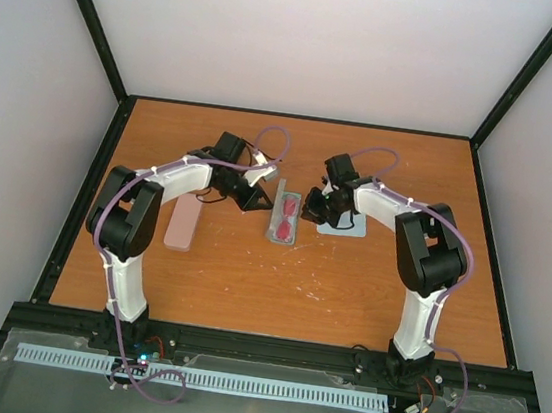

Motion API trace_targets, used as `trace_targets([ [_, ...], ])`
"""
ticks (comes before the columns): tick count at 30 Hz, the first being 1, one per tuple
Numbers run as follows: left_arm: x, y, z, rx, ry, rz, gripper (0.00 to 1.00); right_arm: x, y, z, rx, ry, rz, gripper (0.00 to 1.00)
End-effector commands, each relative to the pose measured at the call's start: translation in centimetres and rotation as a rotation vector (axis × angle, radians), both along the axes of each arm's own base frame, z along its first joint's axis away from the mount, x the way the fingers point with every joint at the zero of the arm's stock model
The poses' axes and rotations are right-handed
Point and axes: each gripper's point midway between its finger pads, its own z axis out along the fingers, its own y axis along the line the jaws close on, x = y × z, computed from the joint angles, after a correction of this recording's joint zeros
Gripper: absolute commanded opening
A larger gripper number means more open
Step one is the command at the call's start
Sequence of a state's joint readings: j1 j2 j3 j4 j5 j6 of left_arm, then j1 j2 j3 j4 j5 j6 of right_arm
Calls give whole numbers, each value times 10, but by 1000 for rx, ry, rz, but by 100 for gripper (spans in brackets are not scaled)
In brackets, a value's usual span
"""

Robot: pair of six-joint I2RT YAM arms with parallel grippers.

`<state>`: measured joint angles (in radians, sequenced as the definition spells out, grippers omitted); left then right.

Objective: Organize the sunglasses
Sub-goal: Place the sunglasses in the sunglasses case, then close the sunglasses case at the center of the board.

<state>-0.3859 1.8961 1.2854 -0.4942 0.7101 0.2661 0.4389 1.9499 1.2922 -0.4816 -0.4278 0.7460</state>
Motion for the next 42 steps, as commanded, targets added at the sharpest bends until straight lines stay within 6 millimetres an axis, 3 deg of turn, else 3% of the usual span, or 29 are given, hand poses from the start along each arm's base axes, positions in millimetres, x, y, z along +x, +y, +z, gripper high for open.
trace_targets([
  [1, 5, -16, 3, -42, 8, -16, 2, -6, -3, -15, -27, 16, 13, 3],
  [18, 14, -36, -13, -55, 56, -42, 2, -14, 23, -30, 51, 54, 89, 3],
  [26, 6, -44, -25, -57, 95, -59, 2, -13, 37, -29, 96, 47, 108, 3],
  [42, 1, -46, -34, -41, 109, -66, 2, -14, 35, -24, 86, 35, 127, 3],
])
